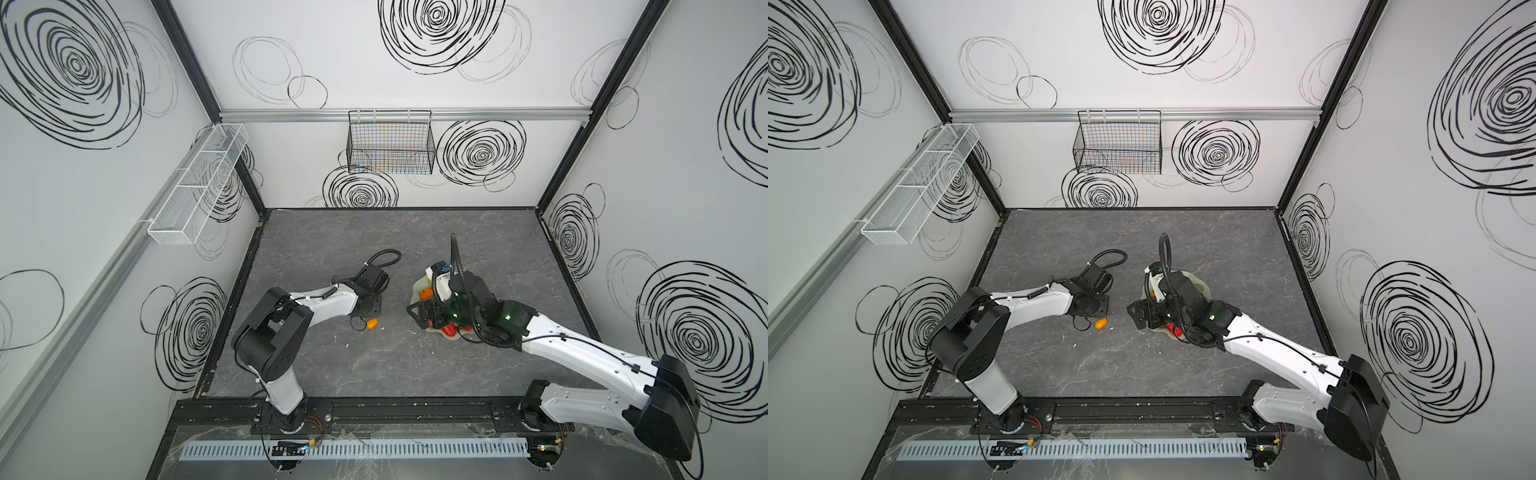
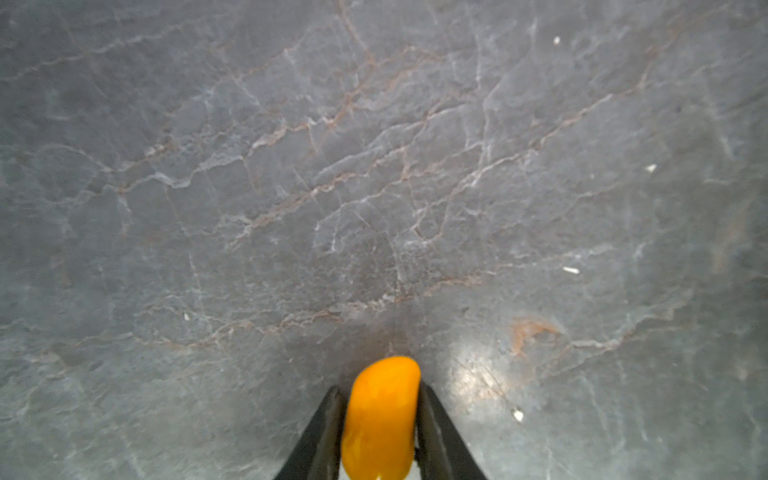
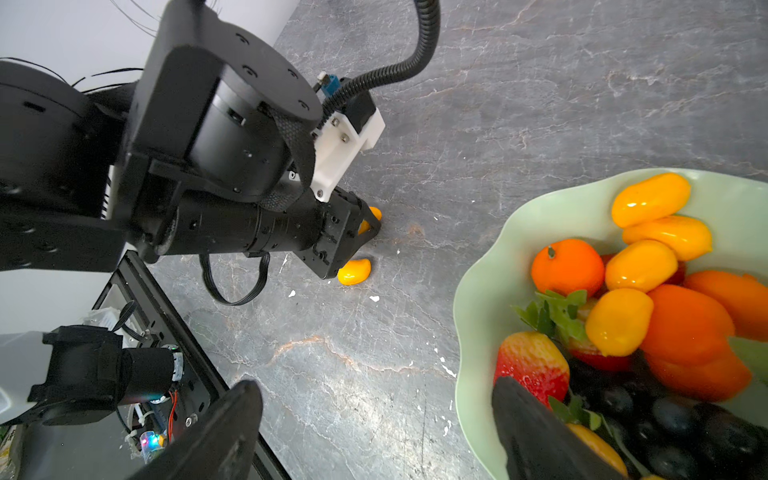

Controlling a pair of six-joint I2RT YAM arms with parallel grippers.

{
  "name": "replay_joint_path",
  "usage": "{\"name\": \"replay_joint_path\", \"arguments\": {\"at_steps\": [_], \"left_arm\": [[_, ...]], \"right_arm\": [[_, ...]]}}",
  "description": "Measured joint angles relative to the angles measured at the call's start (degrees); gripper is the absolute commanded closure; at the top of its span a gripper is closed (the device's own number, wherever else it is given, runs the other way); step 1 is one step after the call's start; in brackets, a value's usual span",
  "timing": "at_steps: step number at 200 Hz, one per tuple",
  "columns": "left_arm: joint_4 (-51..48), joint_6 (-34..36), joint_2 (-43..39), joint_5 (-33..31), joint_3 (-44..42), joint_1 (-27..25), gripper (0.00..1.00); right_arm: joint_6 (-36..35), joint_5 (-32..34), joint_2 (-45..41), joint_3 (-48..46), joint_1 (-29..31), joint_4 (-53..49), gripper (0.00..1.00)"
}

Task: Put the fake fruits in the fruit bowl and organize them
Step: 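Lift the yellow fruit with the left gripper toward the bowl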

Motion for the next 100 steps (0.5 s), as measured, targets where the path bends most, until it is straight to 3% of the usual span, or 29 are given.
{"name": "replay_joint_path", "arguments": {"at_steps": [100], "left_arm": [[-0.28,-0.31,-2.45,-0.96,-0.02,0.00,0.72]], "right_arm": [[0.24,0.00,-0.24,-0.09,-0.28,-0.02,0.09]]}}
